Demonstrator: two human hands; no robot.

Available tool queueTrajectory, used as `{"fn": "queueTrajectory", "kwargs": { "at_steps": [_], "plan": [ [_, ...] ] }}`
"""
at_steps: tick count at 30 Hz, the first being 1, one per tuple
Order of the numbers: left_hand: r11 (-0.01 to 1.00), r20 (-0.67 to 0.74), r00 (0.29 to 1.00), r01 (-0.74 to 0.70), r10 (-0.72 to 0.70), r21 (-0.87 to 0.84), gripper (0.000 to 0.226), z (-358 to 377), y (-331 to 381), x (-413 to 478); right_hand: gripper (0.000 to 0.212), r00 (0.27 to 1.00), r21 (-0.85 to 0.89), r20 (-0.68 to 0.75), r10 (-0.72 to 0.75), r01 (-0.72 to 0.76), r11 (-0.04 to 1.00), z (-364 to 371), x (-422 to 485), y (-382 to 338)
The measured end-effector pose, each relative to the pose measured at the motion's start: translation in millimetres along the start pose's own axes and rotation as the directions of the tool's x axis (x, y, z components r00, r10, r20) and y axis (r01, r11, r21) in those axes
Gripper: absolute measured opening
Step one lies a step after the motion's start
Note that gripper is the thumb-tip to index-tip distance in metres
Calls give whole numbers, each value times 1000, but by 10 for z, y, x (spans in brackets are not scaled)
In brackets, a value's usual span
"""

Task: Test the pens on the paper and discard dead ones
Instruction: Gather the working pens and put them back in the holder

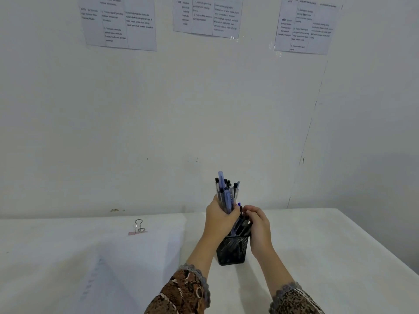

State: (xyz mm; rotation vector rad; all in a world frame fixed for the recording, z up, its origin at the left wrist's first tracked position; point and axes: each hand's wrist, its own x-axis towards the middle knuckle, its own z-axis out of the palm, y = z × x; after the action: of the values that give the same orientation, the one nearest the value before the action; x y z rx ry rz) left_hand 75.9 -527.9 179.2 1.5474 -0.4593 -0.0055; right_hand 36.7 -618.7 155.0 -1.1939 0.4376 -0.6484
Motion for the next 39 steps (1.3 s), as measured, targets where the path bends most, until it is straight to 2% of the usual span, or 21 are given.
{"fn": "queueTrajectory", "kwargs": {
  "at_steps": [3, 6, 8, 11, 13, 14, 17, 20, 22, 24, 27, 30, 32, 33, 35, 37, 38, 39],
  "plan": [
    [993, -18, 999, 41, -39, 106, 22, -9, -46, -51, 22, 1000, -15, 10, -9, 9, 1000, -21, -4, 16],
    [981, -119, 992, 62, -40, 183, 30, -12, 9, -89, 18, 999, 18, 43, -5, 4, 1000, -35, -28, 60],
    [983, -126, 991, 76, -56, 167, 33, -16, 4, -76, 19, 998, 29, 58, 10, -11, 1000, -45, -31, 81],
    [991, -127, 984, 131, -127, 23, 27, 3, -95, -61, 21, 998, -1, 62, 20, -20, 1000, -48, -17, 72],
    [987, -113, 980, 161, -163, -29, 42, 28, -184, -37, 22, 998, -23, 57, 21, -19, 1000, -52, -8, 56],
    [988, -86, 984, 156, -156, -17, 42, 30, -190, -18, 22, 998, -33, 60, 20, -18, 999, -55, -8, 53],
    [990, -6, 997, 78, -78, 116, 20, 9, -122, 2, 21, 997, -77, 75, 6, 0, 997, -57, -8, 66],
    [940, 14, 1000, 5, -10, 340, 32, -25, -75, -82, 19, 997, -125, 71, -1, 10, 992, -50, -11, 69],
    [929, -19, 998, 64, -62, 364, 38, -39, -113, -124, 19, 998, -131, 66, -16, 25, 991, -42, -15, 82],
    [928, -11, 994, 103, -106, 359, 35, -32, -181, -104, 21, 993, -148, 96, -65, 78, 986, -30, -36, 97],
    [928, 16, 990, 126, -140, 350, 26, -29, -305, -57, 27, 958, -165, 205, -201, 236, 958, -12, -89, 117],
    [921, 65, 980, 151, -186, 360, 40, -2, -381, -59, 60, 870, -249, 346, -350, 445, 860, 50, -135, 48],
    [946, 81, 978, 161, -190, 280, 44, -10, -378, -58, 61, 819, -284, 432, -377, 520, 805, 127, -171, -18],
    [979, 82, 981, 167, -178, 119, 41, -10, -345, -71, 54, 802, -308, 454, -388, 550, 776, 164, -181, -44],
    [986, 82, 984, 161, -159, -30, 49, -43, -329, -82, 42, 788, -361, 457, -412, 588, 724, 208, -174, -70],
    [987, 119, 983, 150, -141, -64, 60, -98, -355, -89, 33, 795, -388, 415, -442, 594, 705, 225, -149, -65],
    [989, 190, 974, 137, -124, -55, 70, -133, -363, -119, 28, 796, -415, 384, -469, 602, 682, 232, -135, -65],
    [978, 258, 953, 187, -157, -95, 80, -150, -386, -129, 23, 796, -438, 364, -484, 605, 665, 234, -125, -67]
  ]
}}
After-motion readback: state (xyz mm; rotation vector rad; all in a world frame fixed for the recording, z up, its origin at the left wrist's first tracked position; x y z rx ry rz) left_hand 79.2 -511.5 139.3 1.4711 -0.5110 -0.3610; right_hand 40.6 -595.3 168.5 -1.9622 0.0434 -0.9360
